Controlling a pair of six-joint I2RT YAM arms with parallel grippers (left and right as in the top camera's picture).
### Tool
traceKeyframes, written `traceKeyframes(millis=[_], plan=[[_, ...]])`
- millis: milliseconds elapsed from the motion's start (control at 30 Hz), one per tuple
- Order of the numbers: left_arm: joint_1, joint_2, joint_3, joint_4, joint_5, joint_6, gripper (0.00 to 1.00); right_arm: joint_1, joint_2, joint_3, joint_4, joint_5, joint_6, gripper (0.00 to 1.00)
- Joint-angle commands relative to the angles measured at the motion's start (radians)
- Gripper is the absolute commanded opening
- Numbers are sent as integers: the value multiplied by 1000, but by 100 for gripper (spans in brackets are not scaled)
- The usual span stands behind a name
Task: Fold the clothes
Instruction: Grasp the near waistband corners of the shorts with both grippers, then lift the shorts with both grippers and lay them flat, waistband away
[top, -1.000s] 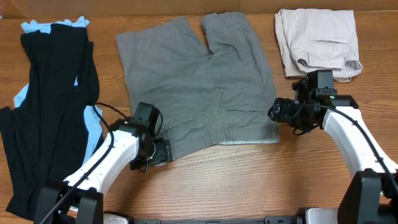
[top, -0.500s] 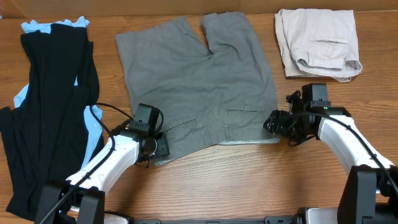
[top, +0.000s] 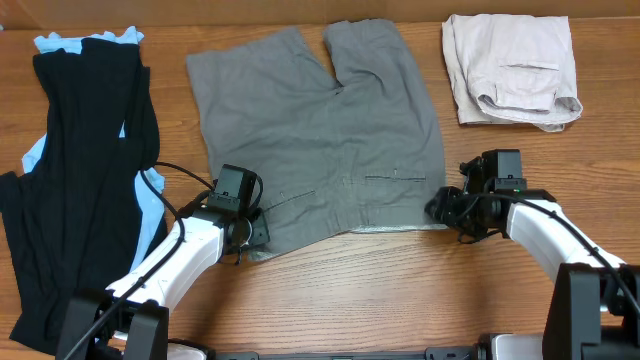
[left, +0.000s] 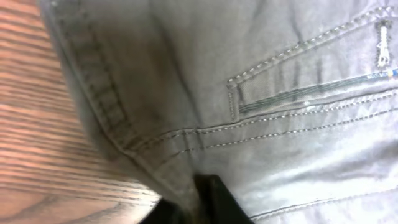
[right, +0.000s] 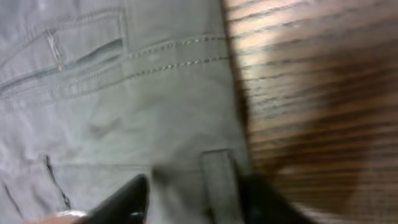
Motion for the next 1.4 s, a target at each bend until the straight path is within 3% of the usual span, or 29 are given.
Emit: traceKeyframes(millis=[0, 167, 267, 367, 533, 767, 1033, 1200, 1367], plan=[[-5, -6, -7, 16, -47, -11, 4, 4, 4, -24, 4, 6, 21, 21], [-5, -6, -7, 29, -58, -11, 4, 4, 5, -27, 4, 6, 21, 18], [-5, -6, -7, 30, -71, -11, 4, 4, 5, -27, 13, 6, 21, 4], [-2, -8, 16, 18, -68, -10, 4, 4, 5, -18, 21, 5, 36, 4], [24, -36, 260, -231, -59, 69, 4, 4, -47, 109, -129, 5, 31, 4], [39, -66, 880, -622, -181, 214, 4, 3, -220, 532, -489, 20, -49, 4], [39, -66, 1532, -791, -296, 272, 4, 3, -285, 1142, -782, 186, -54, 4], [39, -85, 1772, -880, -366, 290, 4, 3, -285, 1427, -911, 210, -68, 4], [39, -158, 1863, -947, -456, 288, 4, 3, -289, 1642, -1040, 269, -68, 4]])
